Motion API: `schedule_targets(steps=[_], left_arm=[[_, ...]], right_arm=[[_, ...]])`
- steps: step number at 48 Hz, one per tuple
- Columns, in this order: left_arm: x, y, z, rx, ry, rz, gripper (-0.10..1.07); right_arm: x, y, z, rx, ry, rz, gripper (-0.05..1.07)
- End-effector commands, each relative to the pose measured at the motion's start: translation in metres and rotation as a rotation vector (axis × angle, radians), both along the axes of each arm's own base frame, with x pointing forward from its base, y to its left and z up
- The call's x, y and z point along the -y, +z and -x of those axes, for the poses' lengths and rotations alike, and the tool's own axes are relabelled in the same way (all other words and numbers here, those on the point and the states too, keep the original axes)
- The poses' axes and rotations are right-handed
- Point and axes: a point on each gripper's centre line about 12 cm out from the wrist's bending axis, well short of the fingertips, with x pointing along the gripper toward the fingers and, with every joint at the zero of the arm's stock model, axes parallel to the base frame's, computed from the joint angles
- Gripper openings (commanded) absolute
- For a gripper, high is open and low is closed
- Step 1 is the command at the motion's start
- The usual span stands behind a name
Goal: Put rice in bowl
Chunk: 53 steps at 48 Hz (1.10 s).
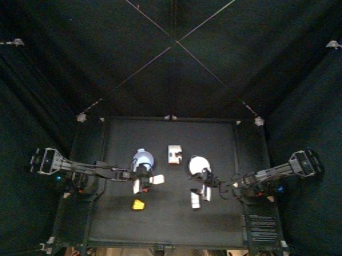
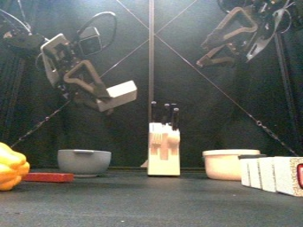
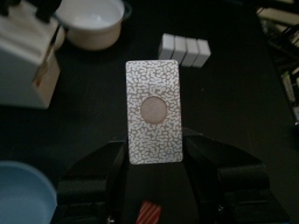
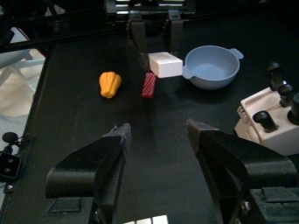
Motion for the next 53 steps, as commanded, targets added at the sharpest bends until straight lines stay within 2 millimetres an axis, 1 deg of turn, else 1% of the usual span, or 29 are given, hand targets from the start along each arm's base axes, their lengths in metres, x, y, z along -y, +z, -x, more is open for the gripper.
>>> schedule_targets(steps=[1,5,9,13,18,21,31,39,53], left_arm=[[-0.008,0.011,0.009,0.006,0.029,0.001,0.54],[-0.018,0.014,0.019,0.015,0.067,0.000,0.54],[-0.032,0.010,0.027,0.005,0.119,0.003,0.54],[-0.050,-0.002,0.037,-0.036,0.197,0.012,0.54],[-0.066,-0.015,0.044,-0.079,0.262,0.024,0.54],[-0.072,-0.021,0.045,-0.100,0.284,0.027,0.54],[-0.080,-0.034,0.047,-0.150,0.314,0.035,0.54],[-0.088,-0.038,0.048,-0.164,0.349,0.044,0.54],[-0.088,-0.049,0.052,-0.214,0.354,0.054,0.55]], right_arm=[[0.000,0.009,0.001,0.027,-0.003,-0.006,0.88],[0.000,0.009,0.001,0.027,-0.003,-0.006,0.88],[0.000,0.009,0.000,0.027,-0.005,-0.007,0.88],[0.001,0.008,0.000,0.026,-0.008,-0.007,0.88],[0.001,0.008,-0.001,0.023,-0.010,-0.006,0.88],[0.001,0.008,-0.001,0.024,-0.010,-0.006,0.88],[0.002,0.008,-0.001,0.023,-0.011,-0.006,0.88],[0.002,0.007,-0.002,0.021,-0.013,-0.005,0.88],[0.002,0.007,-0.001,0.020,-0.013,-0.005,0.88]])
